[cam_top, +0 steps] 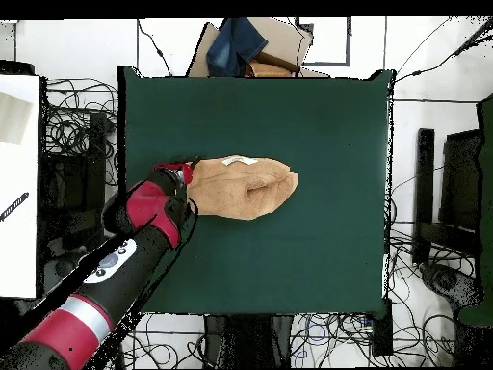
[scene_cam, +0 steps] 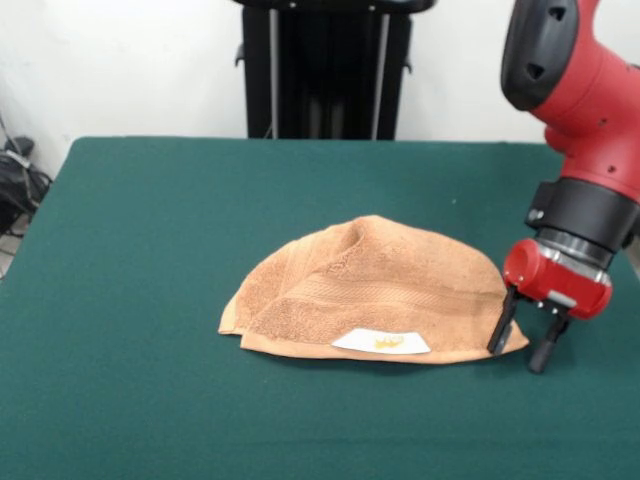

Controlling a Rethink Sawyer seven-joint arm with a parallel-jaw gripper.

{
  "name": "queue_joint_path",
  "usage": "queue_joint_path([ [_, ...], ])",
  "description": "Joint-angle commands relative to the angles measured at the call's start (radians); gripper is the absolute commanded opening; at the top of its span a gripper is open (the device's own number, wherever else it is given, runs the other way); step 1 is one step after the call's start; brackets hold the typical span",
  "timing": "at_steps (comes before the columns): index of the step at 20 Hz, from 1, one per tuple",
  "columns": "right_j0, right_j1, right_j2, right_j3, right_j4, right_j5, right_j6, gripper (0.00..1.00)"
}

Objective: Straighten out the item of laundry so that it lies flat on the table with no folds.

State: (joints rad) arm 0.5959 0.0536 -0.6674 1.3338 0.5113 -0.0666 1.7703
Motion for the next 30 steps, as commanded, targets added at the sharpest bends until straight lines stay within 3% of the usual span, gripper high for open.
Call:
queue_joint_path([
  [1, -0.043, 0.059, 0.222, 0.102, -0.033, -0.026, 0.218, 1.0],
  [10, -0.037, 0.029, 0.213, 0.099, -0.017, 0.106, 0.176, 1.0],
  [14, 0.003, 0.041, 0.149, 0.077, 0.02, 0.266, 0.186, 1.0],
  [17, 0.013, 0.038, 0.141, 0.085, 0.024, 0.259, 0.197, 1.0],
  [21, 0.008, 0.04, 0.13, 0.055, 0.013, 0.395, 0.191, 1.0],
  [30, 0.001, 0.03, 0.168, 0.087, -0.003, 0.262, 0.196, 1.0],
])
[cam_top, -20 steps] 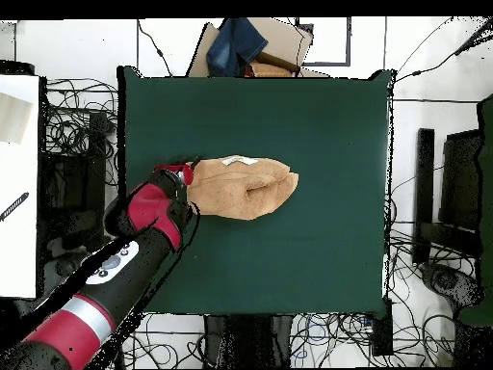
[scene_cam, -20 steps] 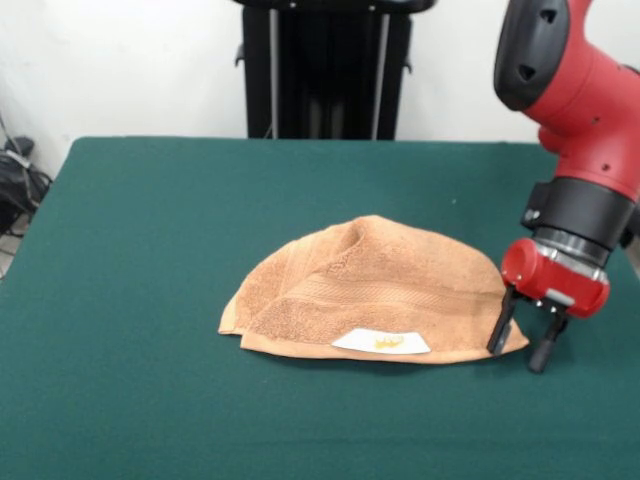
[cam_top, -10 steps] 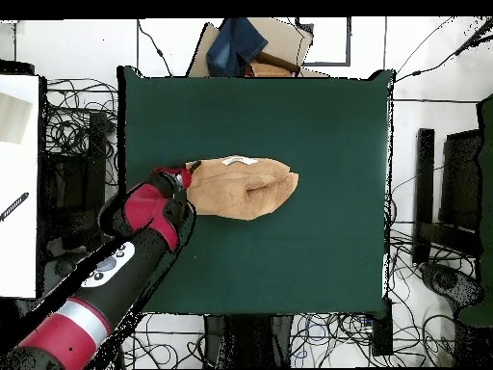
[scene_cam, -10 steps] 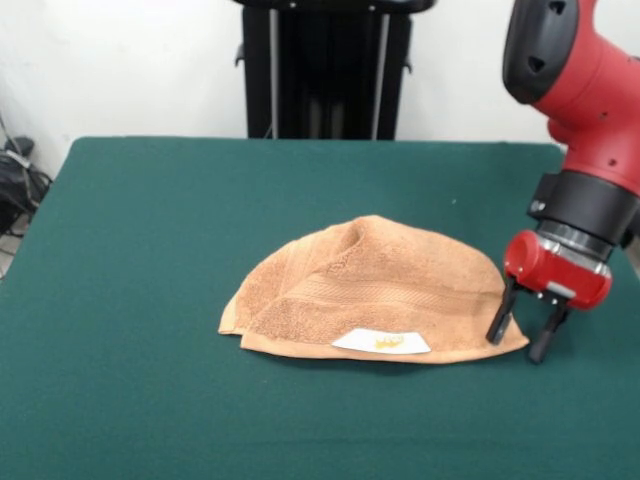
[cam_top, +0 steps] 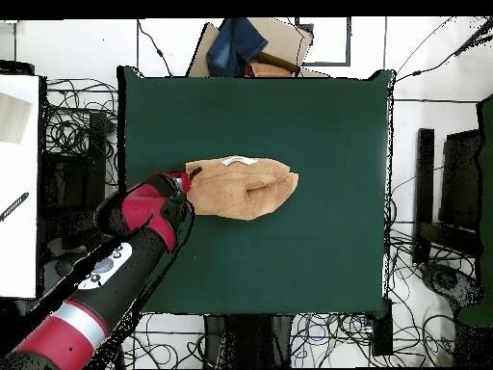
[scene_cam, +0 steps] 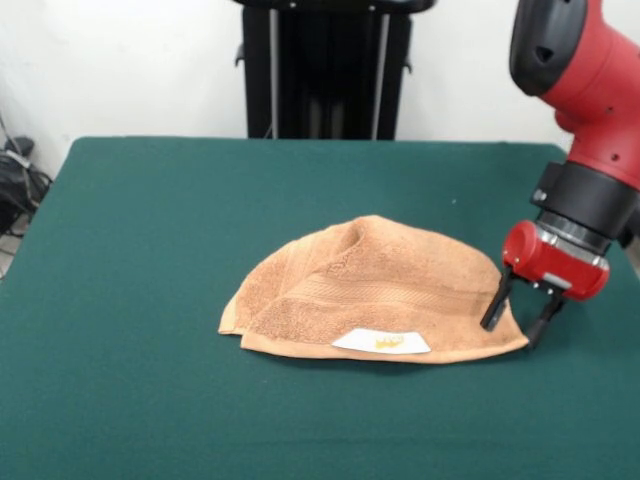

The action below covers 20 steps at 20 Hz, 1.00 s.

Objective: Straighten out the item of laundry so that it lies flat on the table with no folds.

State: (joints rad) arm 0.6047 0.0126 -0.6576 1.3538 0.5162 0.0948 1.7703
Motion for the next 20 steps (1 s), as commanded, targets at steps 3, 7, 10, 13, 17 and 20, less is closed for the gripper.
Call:
queue_joint_path([
  [3, -0.043, 0.038, 0.219, 0.113, -0.021, -0.022, 0.214, 0.0],
  [7, -0.065, 0.021, 0.252, 0.131, -0.03, -0.069, 0.219, 0.0],
  [10, -0.06, 0.025, 0.246, 0.125, -0.021, -0.058, 0.213, 0.0],
  [13, -0.057, 0.026, 0.244, 0.125, -0.016, -0.059, 0.21, 0.0],
  [17, -0.05, 0.027, 0.232, 0.117, -0.006, -0.021, 0.203, 0.0],
  [20, -0.064, 0.008, 0.255, 0.129, -0.009, -0.016, 0.202, 0.0],
])
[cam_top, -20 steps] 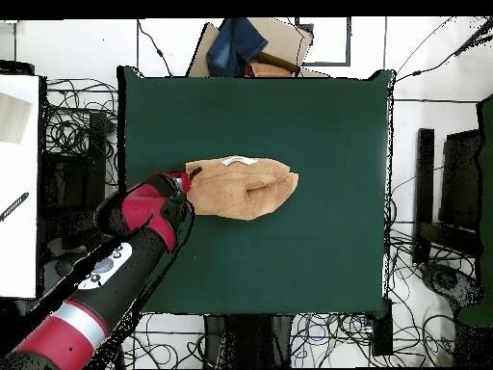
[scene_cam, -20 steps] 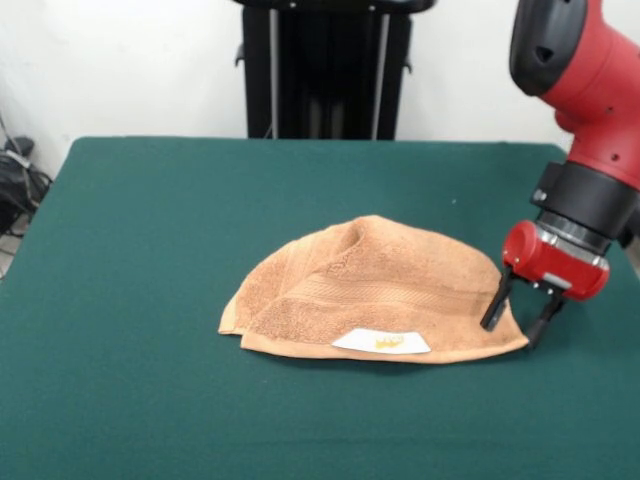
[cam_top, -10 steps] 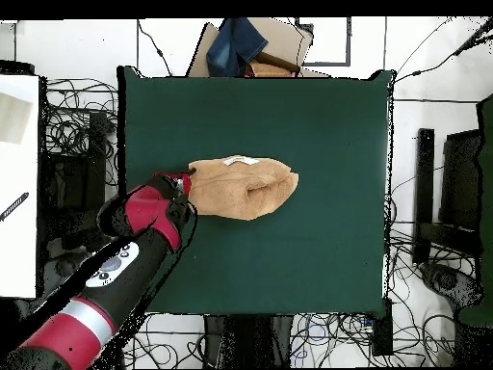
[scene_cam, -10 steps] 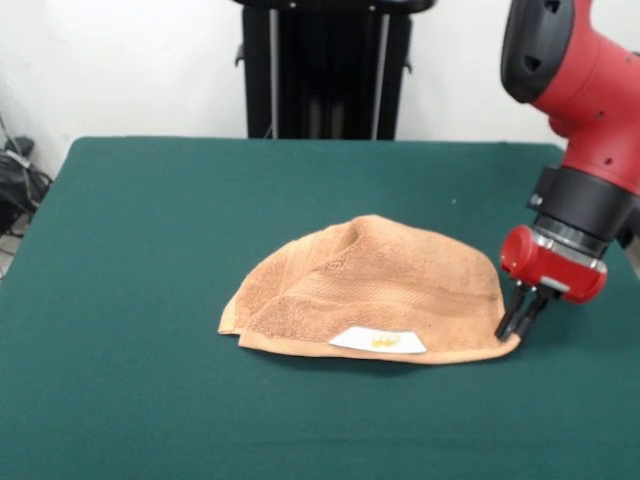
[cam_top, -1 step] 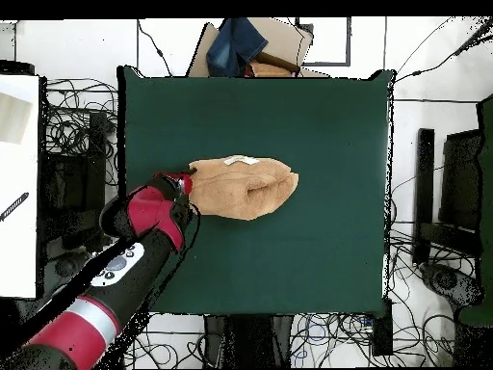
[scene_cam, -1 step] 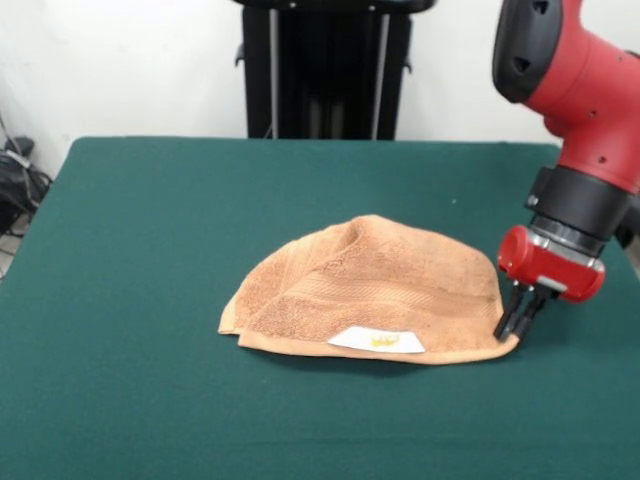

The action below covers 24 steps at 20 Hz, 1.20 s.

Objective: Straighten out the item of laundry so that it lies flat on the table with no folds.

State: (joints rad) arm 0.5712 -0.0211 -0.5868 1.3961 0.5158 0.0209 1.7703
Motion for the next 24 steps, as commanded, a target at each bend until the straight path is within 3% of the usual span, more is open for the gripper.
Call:
queue_joint_path([
  [1, -0.032, 0.037, 0.189, 0.09, -0.007, 0.061, 0.204, 0.0],
  [4, -0.066, -0.015, 0.255, 0.141, -0.016, 0.009, 0.228, 0.0],
  [5, -0.129, -0.066, 0.334, 0.176, -0.096, -0.054, 0.189, 0.0],
  [6, -0.078, -0.062, 0.281, 0.179, -0.083, -0.095, 0.222, 0.0],
  [7, -0.039, -0.06, 0.241, 0.18, -0.043, -0.053, 0.238, 0.0],
  [10, -0.092, -0.116, 0.304, 0.175, -0.103, 0.104, 0.116, 0.0],
  [13, -0.108, -0.171, 0.332, 0.202, -0.084, 0.063, 0.165, 0.0],
  [19, -0.106, -0.346, 0.272, 0.241, -0.095, 0.209, 0.139, 0.0],
  [24, -0.133, -0.419, 0.265, 0.268, -0.11, 0.253, 0.121, 0.0],
])
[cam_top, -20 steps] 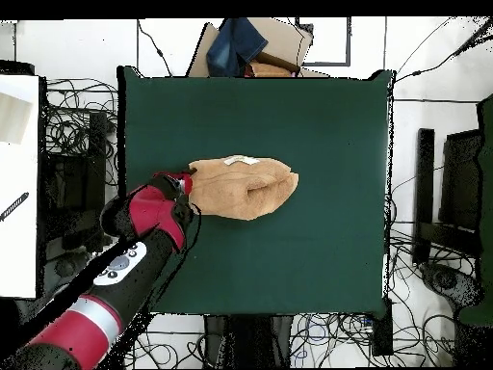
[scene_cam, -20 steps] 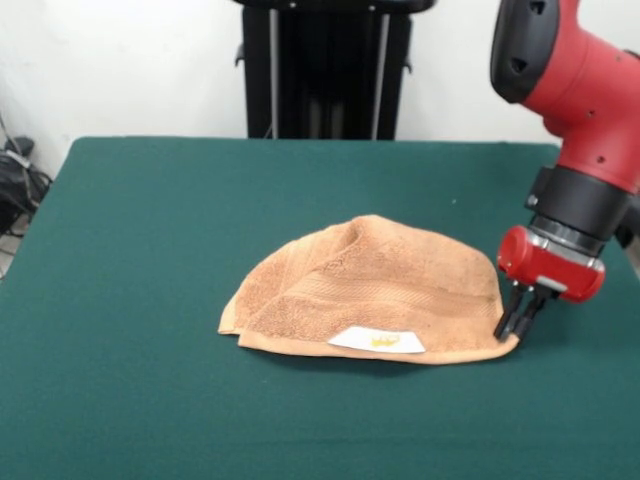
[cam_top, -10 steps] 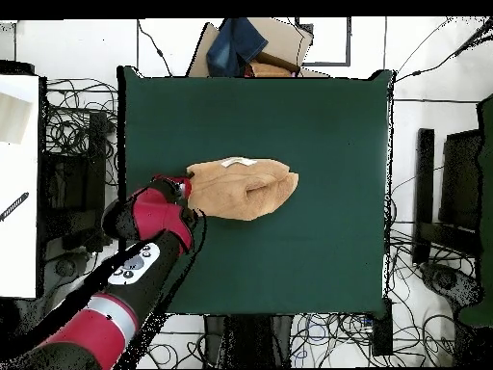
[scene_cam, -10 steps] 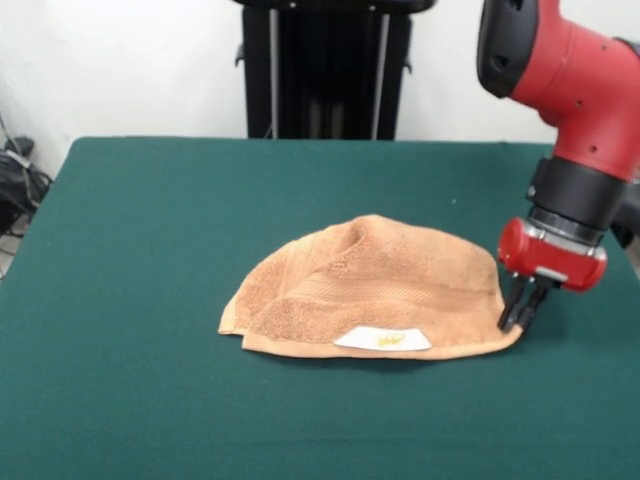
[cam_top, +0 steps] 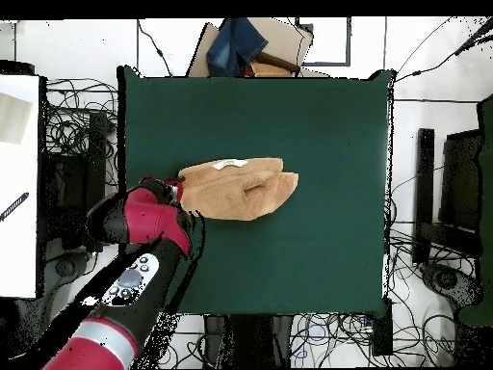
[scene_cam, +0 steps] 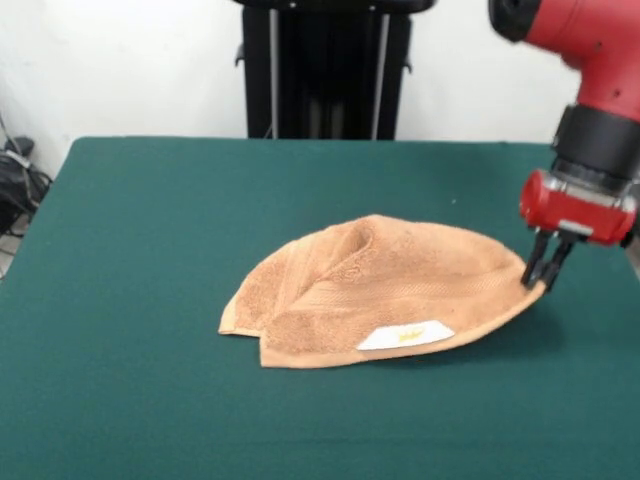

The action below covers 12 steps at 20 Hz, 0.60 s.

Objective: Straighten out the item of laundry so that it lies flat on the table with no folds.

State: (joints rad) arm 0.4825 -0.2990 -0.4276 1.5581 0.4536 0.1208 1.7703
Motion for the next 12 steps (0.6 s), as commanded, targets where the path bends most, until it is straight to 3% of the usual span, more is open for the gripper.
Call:
queue_joint_path([
  [1, -0.049, -0.153, 0.105, 0.113, -0.05, 0.159, 0.117, 0.0],
  [12, -0.029, -0.204, 0.063, 0.123, -0.084, 0.232, 0.127, 0.0],
])
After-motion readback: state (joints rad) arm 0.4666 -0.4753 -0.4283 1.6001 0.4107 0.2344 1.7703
